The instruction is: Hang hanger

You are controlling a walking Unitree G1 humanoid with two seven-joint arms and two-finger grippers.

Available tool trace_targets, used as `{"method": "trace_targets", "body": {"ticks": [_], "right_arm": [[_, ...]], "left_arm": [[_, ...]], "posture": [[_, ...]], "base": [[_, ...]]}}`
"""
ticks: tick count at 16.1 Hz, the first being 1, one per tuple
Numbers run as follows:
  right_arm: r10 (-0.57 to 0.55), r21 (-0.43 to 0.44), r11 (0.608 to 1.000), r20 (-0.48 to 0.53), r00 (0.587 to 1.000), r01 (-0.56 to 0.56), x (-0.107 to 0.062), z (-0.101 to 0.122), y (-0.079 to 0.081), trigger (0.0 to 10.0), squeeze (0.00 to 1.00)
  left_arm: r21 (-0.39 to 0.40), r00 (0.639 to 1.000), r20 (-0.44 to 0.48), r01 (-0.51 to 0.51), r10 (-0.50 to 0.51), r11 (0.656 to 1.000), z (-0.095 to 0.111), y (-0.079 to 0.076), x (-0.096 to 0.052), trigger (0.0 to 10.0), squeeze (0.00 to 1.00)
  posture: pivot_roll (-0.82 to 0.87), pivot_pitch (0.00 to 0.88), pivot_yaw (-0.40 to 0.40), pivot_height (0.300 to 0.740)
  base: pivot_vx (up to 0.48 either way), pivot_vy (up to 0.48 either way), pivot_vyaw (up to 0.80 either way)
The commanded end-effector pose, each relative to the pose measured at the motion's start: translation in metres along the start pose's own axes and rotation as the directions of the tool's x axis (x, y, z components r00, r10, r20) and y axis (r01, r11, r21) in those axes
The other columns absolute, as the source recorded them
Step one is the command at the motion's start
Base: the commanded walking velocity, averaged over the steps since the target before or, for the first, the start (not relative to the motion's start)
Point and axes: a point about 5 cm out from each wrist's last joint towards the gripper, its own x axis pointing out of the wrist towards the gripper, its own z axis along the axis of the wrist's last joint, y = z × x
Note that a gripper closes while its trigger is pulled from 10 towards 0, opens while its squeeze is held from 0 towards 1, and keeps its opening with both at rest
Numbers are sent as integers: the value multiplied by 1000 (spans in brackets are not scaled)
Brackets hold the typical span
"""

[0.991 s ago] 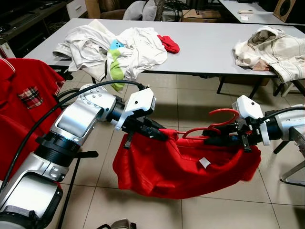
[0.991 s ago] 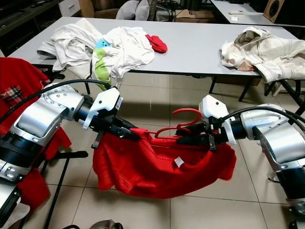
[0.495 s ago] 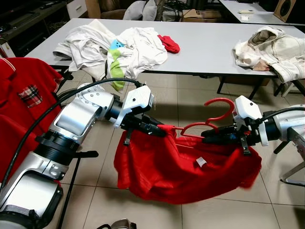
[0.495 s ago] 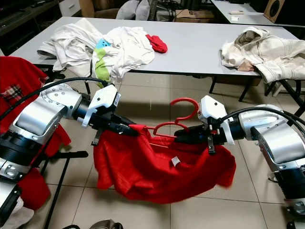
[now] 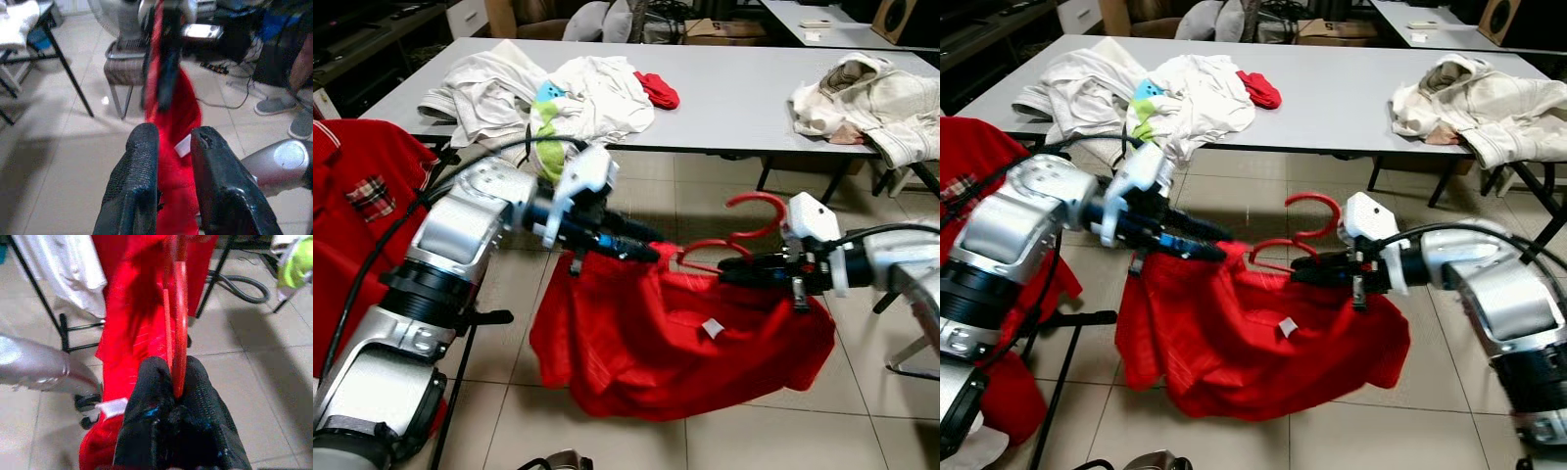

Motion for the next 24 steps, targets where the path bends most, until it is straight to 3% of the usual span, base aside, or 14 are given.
{"method": "trace_targets", "body": {"ticks": [1, 4, 6, 7, 9, 10, 11, 12, 13, 14, 15, 16, 22, 24], "right_arm": [[-103, 10, 995, 45, 994, 102, -4, 7, -7, 0, 0], [-248, 78, 967, 81, 965, 242, 4, 6, -13, 0, 0], [-283, 136, 955, 137, 949, 265, 12, 8, -9, 0, 0], [-290, 152, 951, 146, 946, 268, 13, 8, -8, 0, 0], [-330, 207, 933, 173, 928, 294, 16, 9, -8, 0, 0], [-333, 213, 932, 176, 926, 294, 16, 9, -8, 0, 0], [-337, 219, 930, 181, 924, 296, 18, 10, -7, 0, 0], [-338, 219, 929, 182, 924, 297, 18, 11, -7, 0, 0], [-340, 223, 928, 183, 922, 298, 19, 12, -6, 0, 0], [-344, 226, 927, 185, 921, 300, 18, 13, -7, 0, 0], [-346, 230, 925, 186, 920, 301, 18, 14, -7, 0, 0], [-350, 236, 923, 189, 918, 303, 18, 15, -7, 0, 0], [-373, 247, 913, 186, 909, 324, 16, 18, -12, 0, 0], [-372, 247, 914, 187, 909, 323, 17, 19, -12, 0, 0]], "left_arm": [[6, 993, 42, -111, 111, 994, 10, 7, -10, 10000, 0], [-106, 944, 80, -312, 321, 944, 8, 12, -19, 10000, 0], [-206, 869, 49, -474, 493, 856, -6, 8, -12, 10000, 0], [-234, 851, 26, -505, 525, 831, -10, 6, -8, 10000, 1000], [-334, 757, 3, -615, 653, 714, -21, -1, 14, 10000, 1000], [-347, 736, 2, -634, 677, 691, -22, 0, 17, 10000, 1000], [-348, 660, -37, -713, 751, 609, -28, 5, 22, 10000, 1000], [-345, 625, -56, -744, 779, 572, -31, 7, 23, 10000, 1000], [-320, 521, -94, -823, 849, 470, -33, 11, 21, 10000, 945], [-353, 500, -76, -822, 863, 446, -30, 11, 23, 10000, 498], [-373, 501, -61, -813, 863, 446, -28, 10, 26, 10000, 157], [-395, 509, -73, -804, 858, 443, -29, 8, 33, 10000, 0], [-473, 569, -53, -738, 820, 482, -29, -1, 55, 10000, 0], [-442, 530, -109, -784, 841, 436, -37, 1, 54, 10000, 0]], "posture": [[-78, 0, 23, 740], [-77, 0, 21, 740], [-71, 0, 17, 740], [-71, 0, 19, 740], [-70, 0, 14, 740], [-71, 0, 13, 740], [-73, 0, 12, 740], [-76, 0, 13, 740], [-76, 0, 13, 740], [-82, 0, 11, 740], [-82, 0, 10, 740], [-83, 0, 6, 740], [-84, 0, 4, 740], [-85, 0, 3, 740]], "base": [[0, 0, 0], [0, 0, 0], [0, 0, 0], [0, 0, 0], [0, 0, 0], [0, 0, 0], [0, 0, 0], [0, 0, 0], [0, 0, 0], [0, 0, 0], [0, 0, 0], [0, 0, 0], [0, 0, 0], [0, 0, 0]]}}
